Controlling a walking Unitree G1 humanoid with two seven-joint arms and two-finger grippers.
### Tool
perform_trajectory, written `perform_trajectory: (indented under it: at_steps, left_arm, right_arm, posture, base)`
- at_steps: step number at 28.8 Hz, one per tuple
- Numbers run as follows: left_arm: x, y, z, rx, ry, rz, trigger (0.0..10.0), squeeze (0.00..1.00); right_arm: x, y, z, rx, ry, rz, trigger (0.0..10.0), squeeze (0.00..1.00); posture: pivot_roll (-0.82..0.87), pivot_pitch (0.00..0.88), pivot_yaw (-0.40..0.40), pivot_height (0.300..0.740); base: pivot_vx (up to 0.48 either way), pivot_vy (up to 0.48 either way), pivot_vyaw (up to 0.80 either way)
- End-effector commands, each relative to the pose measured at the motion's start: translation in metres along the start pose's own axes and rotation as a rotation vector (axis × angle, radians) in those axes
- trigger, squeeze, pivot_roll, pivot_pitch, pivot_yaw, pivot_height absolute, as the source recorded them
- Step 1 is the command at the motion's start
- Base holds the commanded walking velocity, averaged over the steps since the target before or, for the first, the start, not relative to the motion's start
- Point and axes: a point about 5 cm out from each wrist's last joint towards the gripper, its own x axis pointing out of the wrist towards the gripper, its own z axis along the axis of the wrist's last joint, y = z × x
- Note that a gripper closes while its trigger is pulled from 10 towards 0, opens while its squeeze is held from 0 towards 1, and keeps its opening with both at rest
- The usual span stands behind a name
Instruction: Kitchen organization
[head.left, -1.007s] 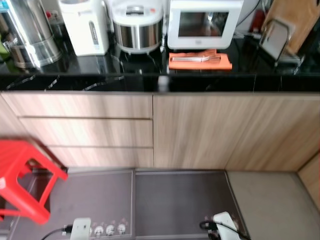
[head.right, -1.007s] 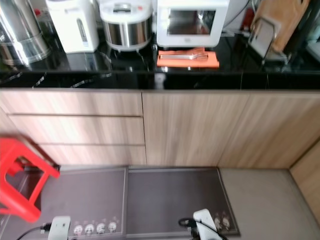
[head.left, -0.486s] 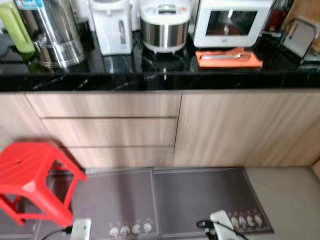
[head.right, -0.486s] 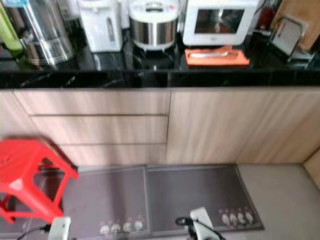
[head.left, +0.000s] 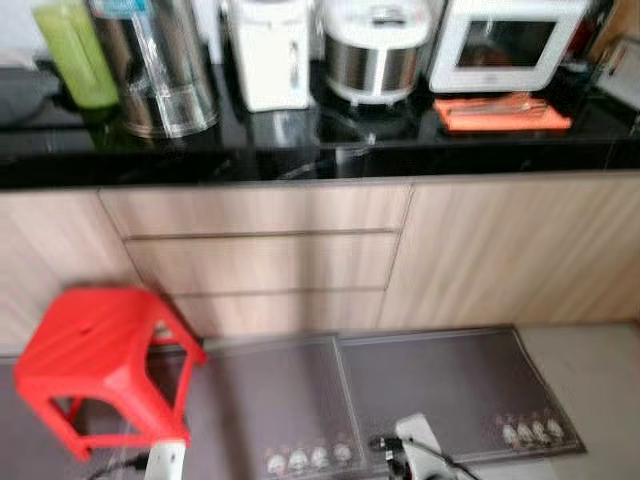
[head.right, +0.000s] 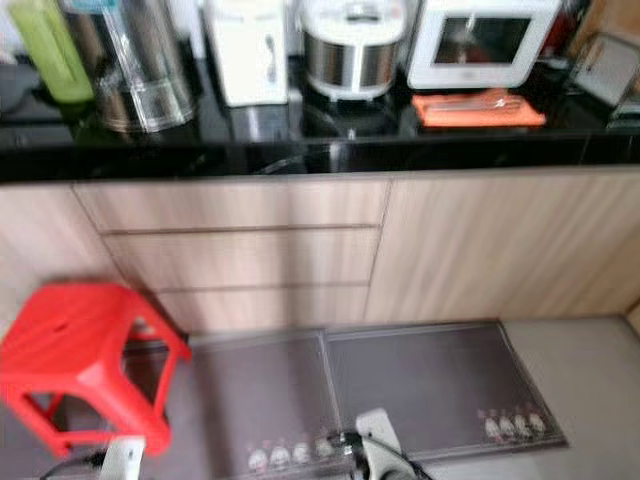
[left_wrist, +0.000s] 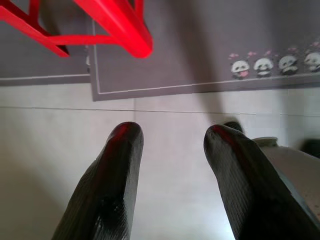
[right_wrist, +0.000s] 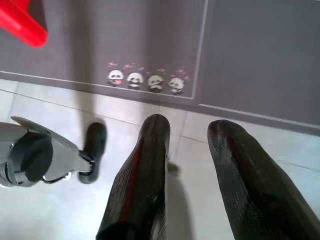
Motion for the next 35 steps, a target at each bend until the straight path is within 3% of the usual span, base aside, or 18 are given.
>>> perform_trajectory:
  at_steps: [1, 12, 14, 15, 21, 35]
  left_arm:
    - [0.0, -0.004, 0.001, 0.015, 0.0, -0.009, 10.0, 0.0]
    - [0.001, -0.01, 0.007, 0.032, -0.013, -0.014, 10.0, 0.0]
    - [0.004, -0.025, 0.037, 0.036, -0.127, -0.021, 10.0, 0.0]
    - [0.004, -0.026, 0.039, 0.036, -0.134, -0.022, 10.0, 0.0]
    - [0.003, -0.024, 0.034, 0.036, -0.119, -0.025, 10.0, 0.0]
    - [0.002, -0.018, 0.016, 0.052, -0.051, -0.031, 10.0, 0.0]
  right_arm:
    - [-0.001, -0.004, -0.005, 0.003, 0.011, -0.009, 10.0, 0.0]
    - [-0.001, -0.004, -0.001, -0.011, -0.013, -0.01, 10.0, 0.0]
    - [-0.001, -0.001, 0.0, -0.03, -0.016, 0.006, 10.0, 0.0]
    - [0.0, 0.0, 0.0, -0.024, -0.018, 0.006, 10.0, 0.0]
    - [0.0, 0.0, 0.001, -0.015, -0.018, 0.006, 10.0, 0.0]
    - [0.0, -0.002, 0.001, 0.004, -0.016, -0.016, 10.0, 0.0]
  posture:
    - [-0.08, 0.0, 0.017, 0.74]
    - [-0.07, 0.0, 0.018, 0.74]
    - [-0.07, 0.0, 0.015, 0.74]
    - [-0.07, 0.0, 0.015, 0.74]
    - [-0.06, 0.0, 0.014, 0.74]
    - [-0.06, 0.0, 0.011, 0.74]
  base:
    - [0.0, 0.48, 0.0]
    - [0.0, 0.095, 0.0]
    - [0.0, 0.0, 0.73]
    - [0.0, 0.0, 0.8]
    - [0.0, 0.0, 0.7]
    - [0.0, 0.0, 0.0]
